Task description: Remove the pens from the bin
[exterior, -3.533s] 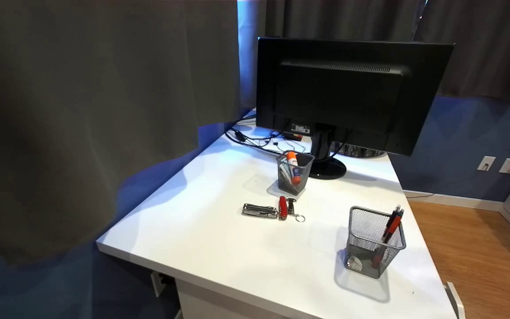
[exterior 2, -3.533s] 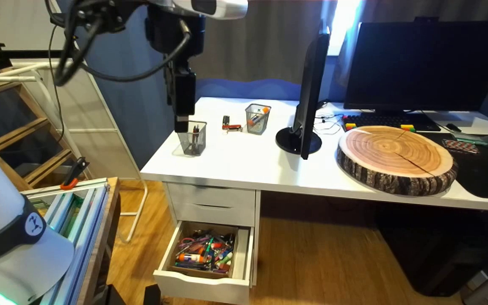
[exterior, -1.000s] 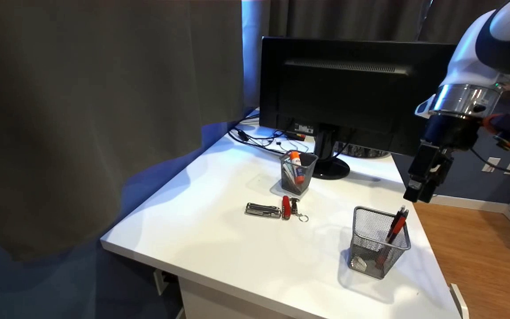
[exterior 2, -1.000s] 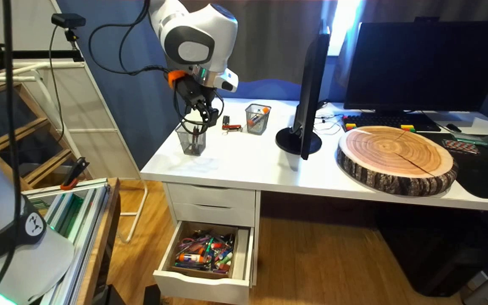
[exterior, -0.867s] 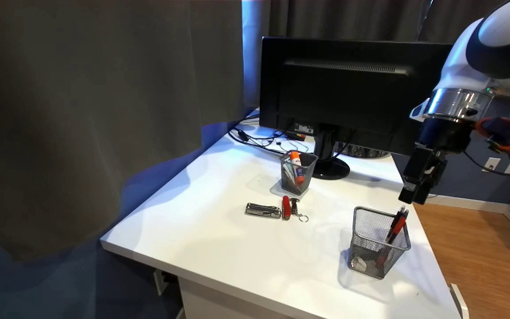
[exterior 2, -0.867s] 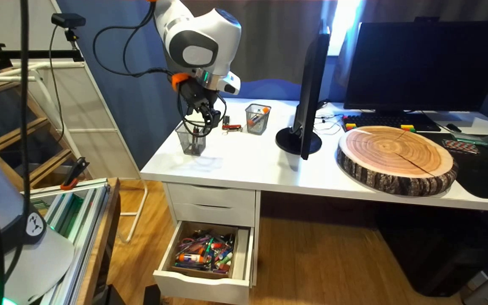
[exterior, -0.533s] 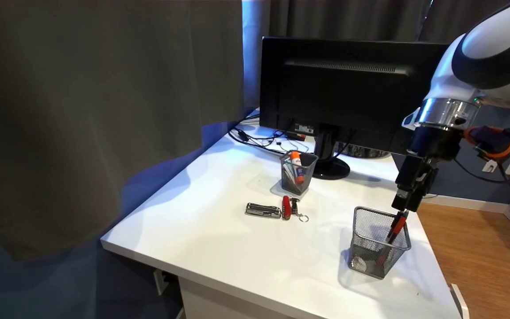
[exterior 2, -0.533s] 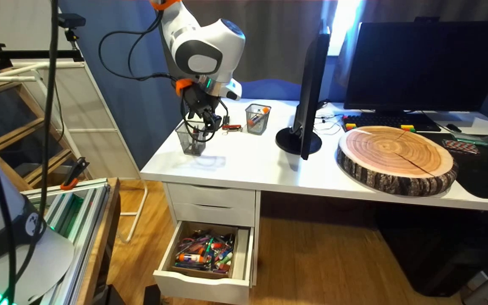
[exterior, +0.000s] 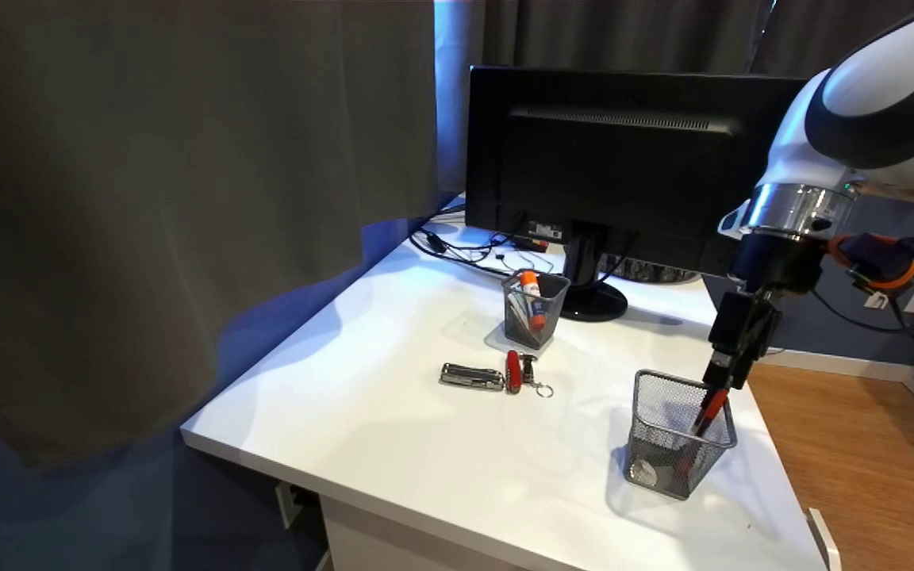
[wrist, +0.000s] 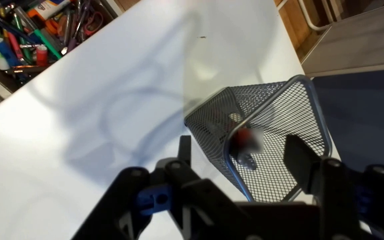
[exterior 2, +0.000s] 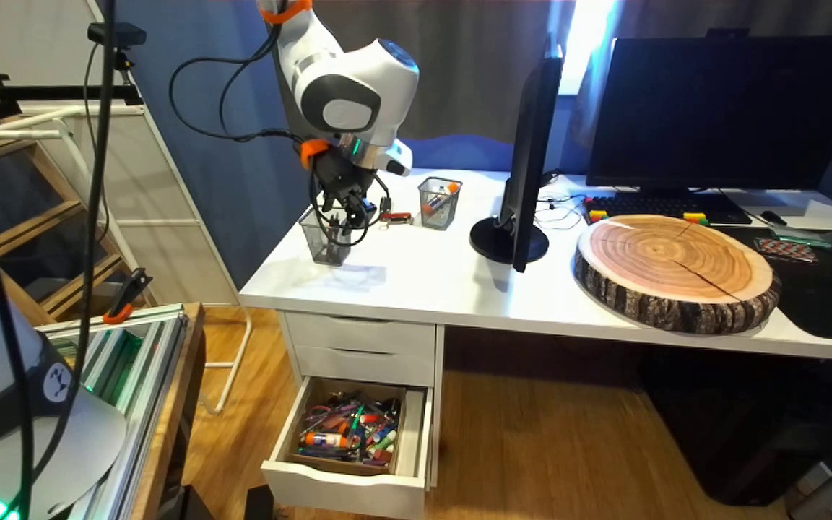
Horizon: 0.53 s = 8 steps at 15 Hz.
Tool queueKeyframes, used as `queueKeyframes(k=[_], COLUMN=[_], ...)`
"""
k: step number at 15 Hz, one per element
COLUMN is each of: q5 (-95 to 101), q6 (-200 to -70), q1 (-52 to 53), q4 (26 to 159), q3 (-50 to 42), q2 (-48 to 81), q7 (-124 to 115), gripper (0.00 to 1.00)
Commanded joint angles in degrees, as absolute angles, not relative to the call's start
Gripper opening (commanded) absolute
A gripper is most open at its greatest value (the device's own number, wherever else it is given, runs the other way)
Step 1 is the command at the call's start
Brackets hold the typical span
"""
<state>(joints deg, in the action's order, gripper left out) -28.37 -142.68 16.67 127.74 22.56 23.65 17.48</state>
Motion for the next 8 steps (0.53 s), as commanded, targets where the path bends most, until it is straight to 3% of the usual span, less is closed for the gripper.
queueKeyframes(k=[1, 8], q5=[-26.99, -26.78], q6=[-144.45, -145.28], q1=[15.69, 15.52], q4=[127.53, 127.79], q3=[23.55, 23.58], q2=[23.82, 23.69], q7=[16.78, 16.61], gripper=[0.67, 0.49])
